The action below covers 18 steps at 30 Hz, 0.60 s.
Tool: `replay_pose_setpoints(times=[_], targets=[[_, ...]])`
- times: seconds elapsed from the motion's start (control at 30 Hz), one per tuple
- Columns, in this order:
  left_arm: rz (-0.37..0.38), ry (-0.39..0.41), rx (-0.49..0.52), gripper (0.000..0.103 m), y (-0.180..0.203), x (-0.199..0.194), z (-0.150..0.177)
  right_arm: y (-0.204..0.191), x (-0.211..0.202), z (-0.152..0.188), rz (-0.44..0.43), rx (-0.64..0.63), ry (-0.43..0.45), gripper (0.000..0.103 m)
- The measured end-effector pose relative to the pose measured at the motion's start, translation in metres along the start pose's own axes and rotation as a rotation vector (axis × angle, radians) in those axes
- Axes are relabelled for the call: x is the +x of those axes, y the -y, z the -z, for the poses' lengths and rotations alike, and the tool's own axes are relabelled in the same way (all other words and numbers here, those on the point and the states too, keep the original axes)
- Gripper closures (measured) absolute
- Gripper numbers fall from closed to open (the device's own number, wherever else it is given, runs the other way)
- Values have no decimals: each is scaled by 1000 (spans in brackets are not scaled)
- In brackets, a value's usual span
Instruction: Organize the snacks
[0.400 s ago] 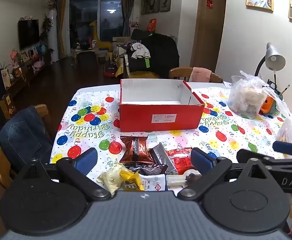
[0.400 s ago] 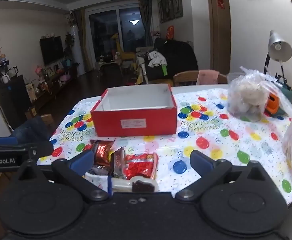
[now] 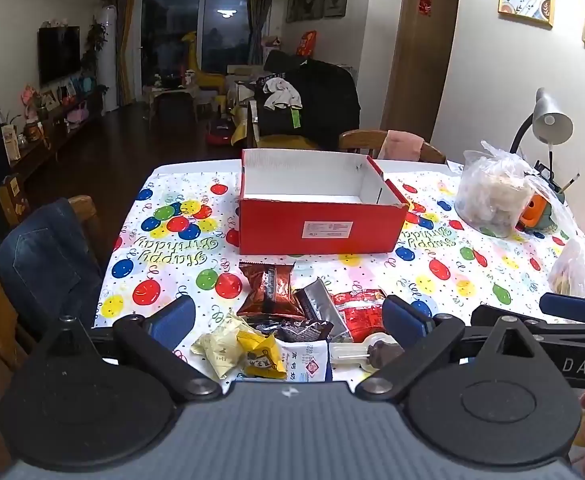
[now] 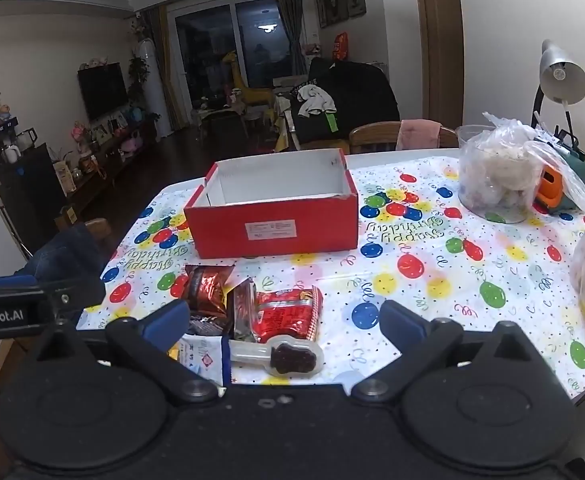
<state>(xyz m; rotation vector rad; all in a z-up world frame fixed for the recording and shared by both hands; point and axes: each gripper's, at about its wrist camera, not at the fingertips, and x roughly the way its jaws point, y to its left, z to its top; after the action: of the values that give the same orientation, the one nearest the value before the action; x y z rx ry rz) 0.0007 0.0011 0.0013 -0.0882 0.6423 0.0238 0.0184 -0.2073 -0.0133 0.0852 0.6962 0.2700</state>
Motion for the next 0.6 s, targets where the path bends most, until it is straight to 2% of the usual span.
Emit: replay_pose_setpoints(times=[0.6], targets=[[-9, -21, 2, 3, -2, 2, 4, -3, 3, -3, 15, -23, -10, 0]])
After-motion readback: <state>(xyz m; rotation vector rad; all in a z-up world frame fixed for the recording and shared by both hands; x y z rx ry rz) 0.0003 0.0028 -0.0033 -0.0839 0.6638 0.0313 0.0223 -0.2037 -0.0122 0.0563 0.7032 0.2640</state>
